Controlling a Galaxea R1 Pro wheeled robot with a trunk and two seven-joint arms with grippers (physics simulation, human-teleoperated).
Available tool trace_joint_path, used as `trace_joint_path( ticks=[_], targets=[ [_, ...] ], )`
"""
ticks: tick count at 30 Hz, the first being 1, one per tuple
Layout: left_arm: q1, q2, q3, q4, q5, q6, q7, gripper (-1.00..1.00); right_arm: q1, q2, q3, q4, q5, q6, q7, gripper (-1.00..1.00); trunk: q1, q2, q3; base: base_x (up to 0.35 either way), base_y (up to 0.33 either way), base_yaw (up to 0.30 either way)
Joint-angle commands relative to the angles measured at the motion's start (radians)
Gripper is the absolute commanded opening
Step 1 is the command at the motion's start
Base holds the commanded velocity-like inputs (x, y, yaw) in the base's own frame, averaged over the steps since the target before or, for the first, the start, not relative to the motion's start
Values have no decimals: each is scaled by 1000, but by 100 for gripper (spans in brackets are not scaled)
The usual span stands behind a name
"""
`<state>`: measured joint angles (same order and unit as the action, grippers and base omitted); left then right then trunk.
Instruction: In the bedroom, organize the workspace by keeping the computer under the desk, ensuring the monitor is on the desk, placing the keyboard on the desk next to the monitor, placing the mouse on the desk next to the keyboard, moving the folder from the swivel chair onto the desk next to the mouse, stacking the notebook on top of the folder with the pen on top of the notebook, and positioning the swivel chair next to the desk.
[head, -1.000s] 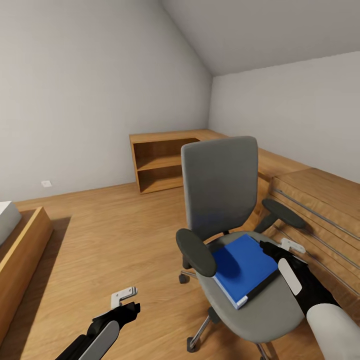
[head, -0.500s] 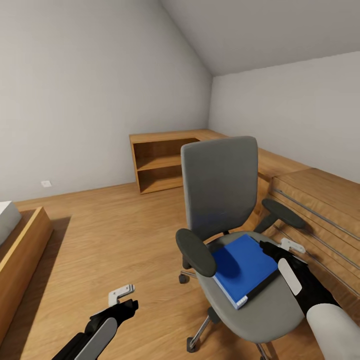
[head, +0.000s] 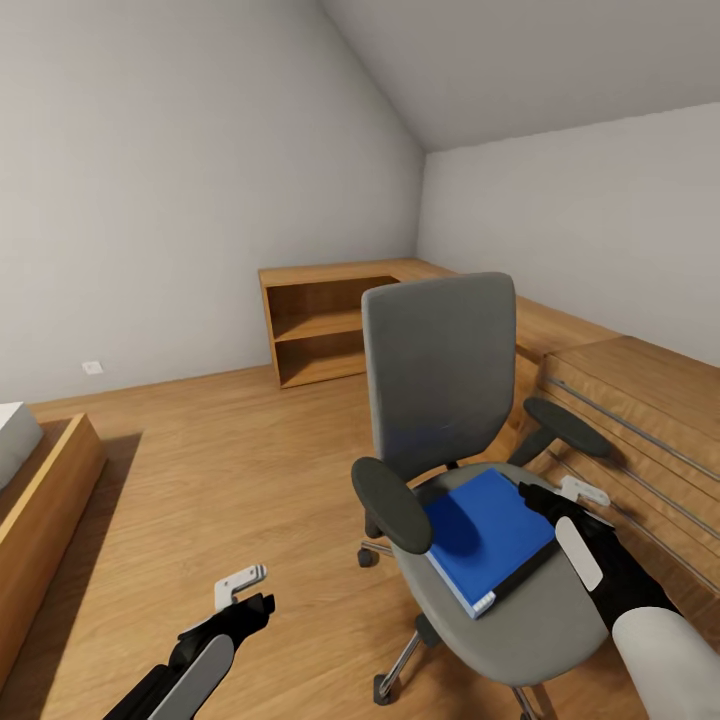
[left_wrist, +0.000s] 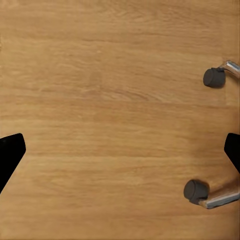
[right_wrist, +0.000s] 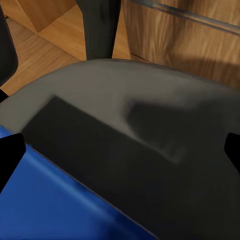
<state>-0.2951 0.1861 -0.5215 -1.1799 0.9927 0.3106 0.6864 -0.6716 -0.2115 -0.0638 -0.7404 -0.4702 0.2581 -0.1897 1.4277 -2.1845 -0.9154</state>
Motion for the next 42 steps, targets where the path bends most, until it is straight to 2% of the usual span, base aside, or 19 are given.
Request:
trace_joint_path(
  ticks=[1, 17, 29, 42],
  targets=[
    [-1, 1, -3, -2, 5, 0, 7, 100, 0, 0, 1, -2, -9, 6, -6, 100, 0, 0, -1, 0, 0, 0],
    [-1, 1, -5, -1, 4, -7, 7, 100, 0, 1, 6, -3, -1, 43, -4, 100, 0, 0, -1, 0, 0, 0],
    [-1, 1, -5, 0, 4, -7, 7, 100, 0, 1, 36, -8, -2, 81, 0, 100, 0, 0, -1, 0, 0, 0],
    [-1, 1, -5, 0, 4, -7, 8, 100, 0, 1, 38, -11, -1, 83, 43, 100, 0, 0, -1, 0, 0, 0]
  ],
)
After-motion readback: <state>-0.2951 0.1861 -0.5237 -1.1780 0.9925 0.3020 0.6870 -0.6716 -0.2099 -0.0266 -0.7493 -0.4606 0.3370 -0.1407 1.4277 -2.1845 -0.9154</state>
